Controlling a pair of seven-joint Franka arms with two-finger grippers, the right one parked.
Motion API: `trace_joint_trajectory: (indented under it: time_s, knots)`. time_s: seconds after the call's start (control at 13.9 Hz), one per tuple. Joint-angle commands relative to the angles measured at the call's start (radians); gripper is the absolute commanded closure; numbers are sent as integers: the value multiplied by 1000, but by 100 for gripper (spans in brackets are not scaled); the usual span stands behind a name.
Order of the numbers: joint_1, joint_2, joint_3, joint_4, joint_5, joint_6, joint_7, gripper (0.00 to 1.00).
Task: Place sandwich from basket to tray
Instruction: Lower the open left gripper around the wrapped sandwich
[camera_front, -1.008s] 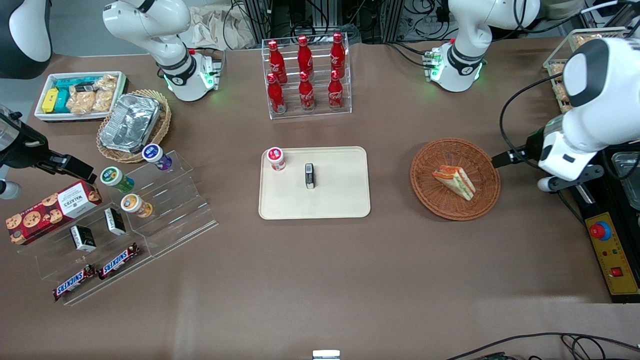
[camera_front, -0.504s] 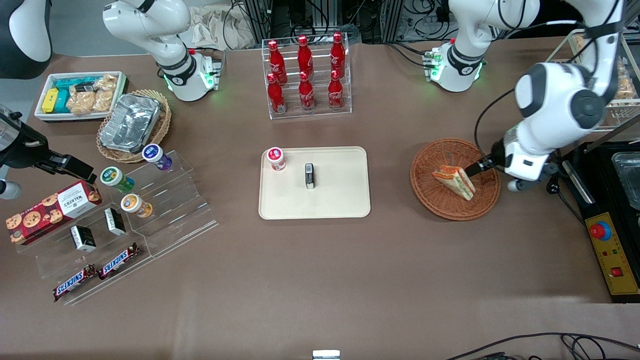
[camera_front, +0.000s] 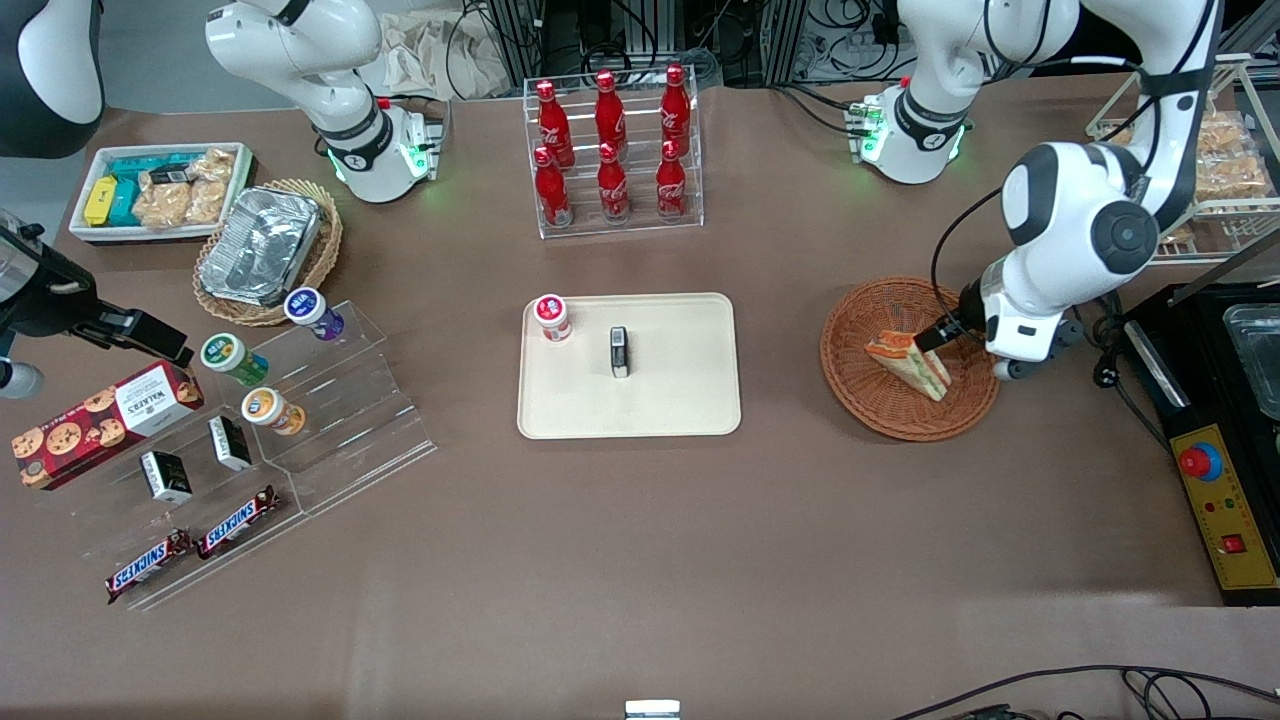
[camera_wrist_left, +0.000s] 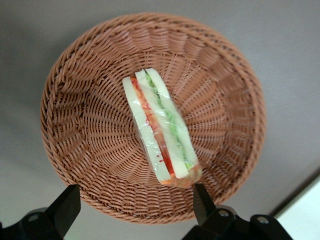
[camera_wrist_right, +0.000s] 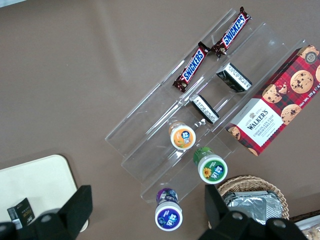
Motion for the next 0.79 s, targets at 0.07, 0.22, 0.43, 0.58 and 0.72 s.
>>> trace_joint_trajectory:
  time_s: [0.07,0.22,0.43,0.58,0.72]
  knots:
    - [-21,77,6,19,-9,25,-75,1]
    - [-21,97,0,21,-10,66,-137,1]
    - [-21,108,-4,21,-10,84,-175,2]
    - [-19,88,-3,26,-9,74,-168,2]
    - [-15,74,-1,41,-9,69,-172,2]
